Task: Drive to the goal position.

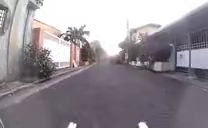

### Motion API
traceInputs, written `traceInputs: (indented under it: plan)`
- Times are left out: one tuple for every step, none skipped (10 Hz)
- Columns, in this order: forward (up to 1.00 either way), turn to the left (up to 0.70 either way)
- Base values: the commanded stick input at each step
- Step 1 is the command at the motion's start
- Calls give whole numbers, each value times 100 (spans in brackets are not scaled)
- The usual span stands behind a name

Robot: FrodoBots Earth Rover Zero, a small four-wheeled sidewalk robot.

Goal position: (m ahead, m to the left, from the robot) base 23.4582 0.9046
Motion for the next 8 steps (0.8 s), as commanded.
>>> traceInputs:
  plan:
    - [70,0]
    - [70,0]
    - [70,0]
    - [70,0]
    - [70,0]
    - [70,0]
    - [70,0]
    - [70,0]
